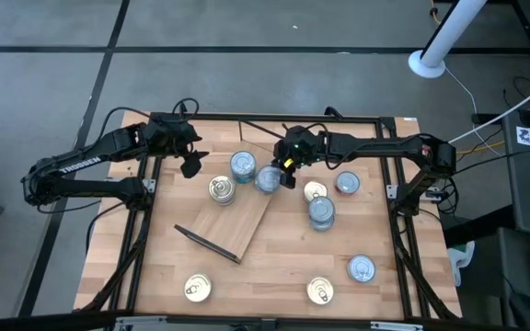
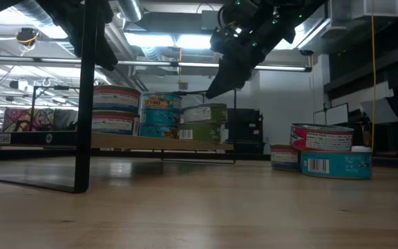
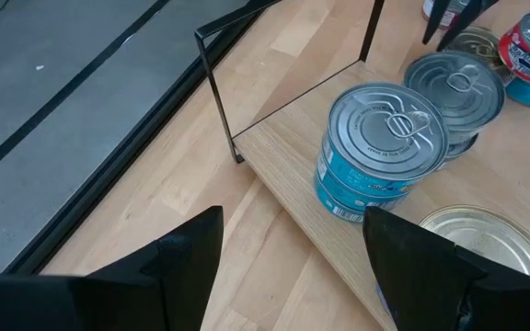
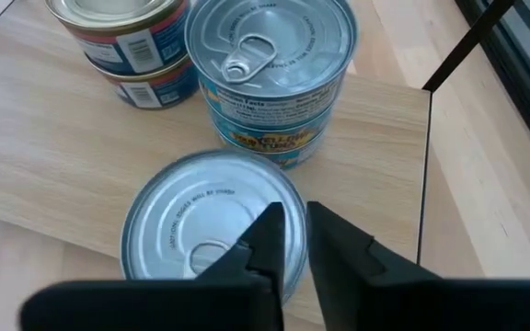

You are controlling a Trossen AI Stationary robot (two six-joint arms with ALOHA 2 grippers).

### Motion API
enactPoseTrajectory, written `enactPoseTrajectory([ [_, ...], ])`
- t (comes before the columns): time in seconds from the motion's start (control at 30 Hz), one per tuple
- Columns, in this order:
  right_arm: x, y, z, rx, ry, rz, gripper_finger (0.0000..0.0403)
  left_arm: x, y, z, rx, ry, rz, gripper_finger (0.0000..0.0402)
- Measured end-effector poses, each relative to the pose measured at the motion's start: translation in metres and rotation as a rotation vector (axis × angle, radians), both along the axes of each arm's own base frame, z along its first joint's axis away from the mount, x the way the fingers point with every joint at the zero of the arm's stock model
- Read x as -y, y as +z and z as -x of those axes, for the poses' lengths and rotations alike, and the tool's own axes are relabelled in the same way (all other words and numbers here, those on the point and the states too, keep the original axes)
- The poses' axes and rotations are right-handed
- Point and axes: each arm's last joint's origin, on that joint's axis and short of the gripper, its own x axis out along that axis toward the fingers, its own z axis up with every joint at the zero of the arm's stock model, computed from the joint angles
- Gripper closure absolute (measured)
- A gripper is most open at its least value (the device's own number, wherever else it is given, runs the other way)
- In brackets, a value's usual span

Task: Stack canned seafood by type on shelf
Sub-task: Stack the green tuna can on top of the green tuna can on the shelf, then put the middle red tuna can on the shelf

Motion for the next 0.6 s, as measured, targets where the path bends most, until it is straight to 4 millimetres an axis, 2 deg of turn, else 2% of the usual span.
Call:
enactPoseTrajectory([
  [0.17,0.000,0.000,0.000,0.000,0.000,0.000,0.0321,0.000,0.000,0.000,0.000,0.000,0.000,0.0144],
  [0.37,0.000,0.000,0.002,-0.015,0.000,-0.004,0.0313,0.000,0.000,0.000,0.000,0.000,0.001,0.0144],
  [0.6,-0.001,0.029,0.007,-0.147,0.032,0.009,0.0313,0.000,0.000,0.000,0.001,0.000,0.000,0.0144],
])
